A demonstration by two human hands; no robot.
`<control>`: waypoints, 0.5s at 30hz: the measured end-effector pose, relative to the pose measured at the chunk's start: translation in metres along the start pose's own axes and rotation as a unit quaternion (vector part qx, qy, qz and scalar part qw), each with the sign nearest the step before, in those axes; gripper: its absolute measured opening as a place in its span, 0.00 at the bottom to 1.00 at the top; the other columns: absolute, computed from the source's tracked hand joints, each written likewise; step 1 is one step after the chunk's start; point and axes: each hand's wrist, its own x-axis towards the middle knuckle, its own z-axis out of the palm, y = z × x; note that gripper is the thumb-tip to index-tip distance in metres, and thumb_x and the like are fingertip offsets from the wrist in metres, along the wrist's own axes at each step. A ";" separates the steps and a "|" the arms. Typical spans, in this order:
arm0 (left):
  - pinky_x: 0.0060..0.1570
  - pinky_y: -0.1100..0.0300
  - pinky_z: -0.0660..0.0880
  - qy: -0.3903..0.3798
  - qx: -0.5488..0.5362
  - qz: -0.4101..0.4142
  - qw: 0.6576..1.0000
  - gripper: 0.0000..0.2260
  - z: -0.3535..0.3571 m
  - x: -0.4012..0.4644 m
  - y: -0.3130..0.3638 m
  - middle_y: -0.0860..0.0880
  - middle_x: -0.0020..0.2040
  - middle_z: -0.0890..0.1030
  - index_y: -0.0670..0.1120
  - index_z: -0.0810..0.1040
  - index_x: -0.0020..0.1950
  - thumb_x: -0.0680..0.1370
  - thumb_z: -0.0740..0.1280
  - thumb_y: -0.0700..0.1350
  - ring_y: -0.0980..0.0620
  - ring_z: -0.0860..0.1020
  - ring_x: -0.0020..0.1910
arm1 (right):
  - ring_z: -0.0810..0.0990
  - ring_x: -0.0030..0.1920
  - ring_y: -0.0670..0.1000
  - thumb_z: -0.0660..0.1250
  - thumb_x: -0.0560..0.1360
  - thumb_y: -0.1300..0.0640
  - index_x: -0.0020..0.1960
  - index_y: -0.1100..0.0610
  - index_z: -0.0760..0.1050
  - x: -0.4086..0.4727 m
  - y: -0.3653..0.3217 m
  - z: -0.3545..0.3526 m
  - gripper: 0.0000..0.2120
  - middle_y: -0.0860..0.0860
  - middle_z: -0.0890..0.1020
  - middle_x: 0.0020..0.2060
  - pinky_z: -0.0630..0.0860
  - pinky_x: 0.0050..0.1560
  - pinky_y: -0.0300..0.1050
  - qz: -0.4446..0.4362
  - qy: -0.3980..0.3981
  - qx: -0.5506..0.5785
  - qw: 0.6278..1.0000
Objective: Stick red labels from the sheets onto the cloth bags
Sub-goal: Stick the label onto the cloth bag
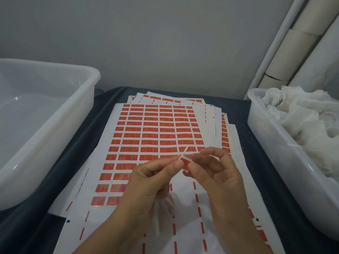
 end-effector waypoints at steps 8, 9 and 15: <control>0.21 0.70 0.65 -0.009 -0.005 -0.001 1.000 0.13 0.000 0.000 0.000 0.52 0.21 0.72 0.54 0.86 0.37 0.55 0.71 0.54 0.58 0.65 0.20 | 0.84 0.42 0.45 0.68 0.61 0.48 0.42 0.51 0.78 -0.001 0.002 0.000 0.12 0.39 0.84 0.39 0.76 0.40 0.29 -0.008 -0.005 -0.015 1.000; 0.21 0.69 0.65 -0.009 -0.005 -0.002 1.000 0.13 0.000 0.000 0.000 0.52 0.21 0.72 0.53 0.86 0.37 0.56 0.71 0.53 0.58 0.65 0.20 | 0.84 0.42 0.45 0.68 0.61 0.48 0.42 0.51 0.78 -0.001 0.002 0.000 0.12 0.39 0.84 0.39 0.76 0.39 0.29 -0.008 -0.004 -0.015 1.000; 0.22 0.70 0.65 -0.012 -0.004 -0.005 1.000 0.13 0.000 0.001 -0.001 0.52 0.21 0.71 0.53 0.86 0.38 0.56 0.71 0.54 0.58 0.65 0.20 | 0.84 0.42 0.47 0.68 0.62 0.48 0.42 0.50 0.79 -0.002 0.003 -0.001 0.11 0.41 0.84 0.39 0.77 0.41 0.31 -0.019 0.003 -0.014 1.000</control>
